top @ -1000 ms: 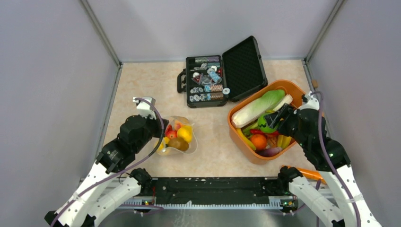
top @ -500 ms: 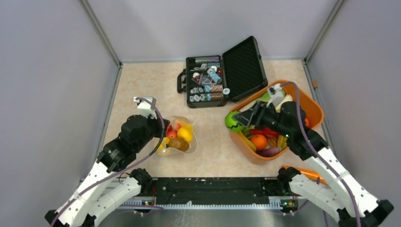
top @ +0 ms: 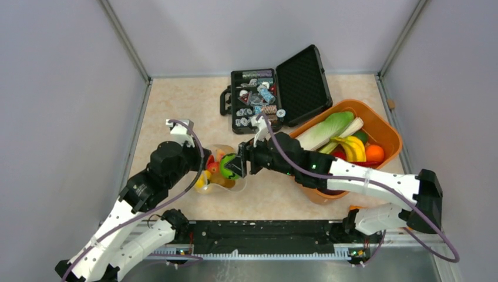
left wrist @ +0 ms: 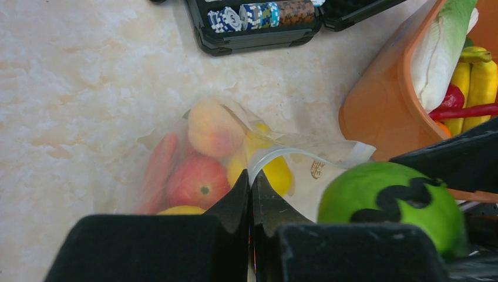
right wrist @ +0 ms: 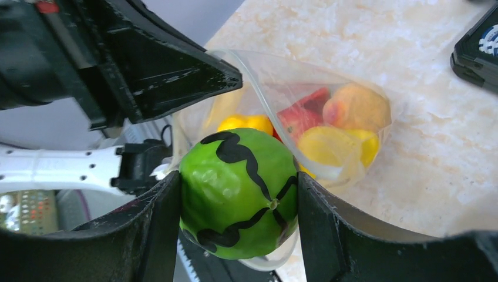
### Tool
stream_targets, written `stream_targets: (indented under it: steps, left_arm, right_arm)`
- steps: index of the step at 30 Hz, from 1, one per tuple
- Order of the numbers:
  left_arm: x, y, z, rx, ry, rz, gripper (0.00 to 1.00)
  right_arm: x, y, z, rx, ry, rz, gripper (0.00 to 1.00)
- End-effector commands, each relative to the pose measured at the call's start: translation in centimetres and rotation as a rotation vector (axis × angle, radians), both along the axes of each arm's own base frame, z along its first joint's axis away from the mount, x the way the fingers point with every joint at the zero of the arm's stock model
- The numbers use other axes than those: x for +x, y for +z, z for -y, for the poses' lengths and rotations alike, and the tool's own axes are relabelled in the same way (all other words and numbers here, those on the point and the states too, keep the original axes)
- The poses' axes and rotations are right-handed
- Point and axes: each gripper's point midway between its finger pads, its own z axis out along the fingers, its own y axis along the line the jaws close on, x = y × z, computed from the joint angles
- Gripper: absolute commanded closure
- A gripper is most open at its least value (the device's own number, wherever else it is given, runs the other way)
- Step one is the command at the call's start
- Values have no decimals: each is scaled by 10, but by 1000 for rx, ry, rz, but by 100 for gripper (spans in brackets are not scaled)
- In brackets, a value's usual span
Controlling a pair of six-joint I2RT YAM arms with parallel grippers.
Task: Place the food in the zip-top bag and seal the zipper
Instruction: Place the fake fruit in the zipper food storage bag.
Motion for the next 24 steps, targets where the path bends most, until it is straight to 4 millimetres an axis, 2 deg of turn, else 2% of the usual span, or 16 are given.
stream_targets:
  steps: [1,8,13,15,19,21,24]
  left_arm:
    - [0,27,3,-68,0,50,100]
    - [0,32,3,-76,5,57,100]
    - [1,36,2,-81,16,59,100]
    - [2,36,0,-85,31,59,100]
    - [3,41,-4,-95,60,66,100]
    - [4,40,-6,-92,69,68,100]
    - [4,37,-6,-86,71,61,100]
  right_arm:
    - [16,33,-22,85,-59,125,79]
    - [21,31,-39,56,-97,223,78]
    - [36,13,-47,5,-209,291,76]
    - [41,12,-51,20,-230,317,61]
    - [40,12,-51,18,-235,311,37]
    - [34,19,-50,32,-200,310,24]
    - [18,33,-54,46,-103,307,12]
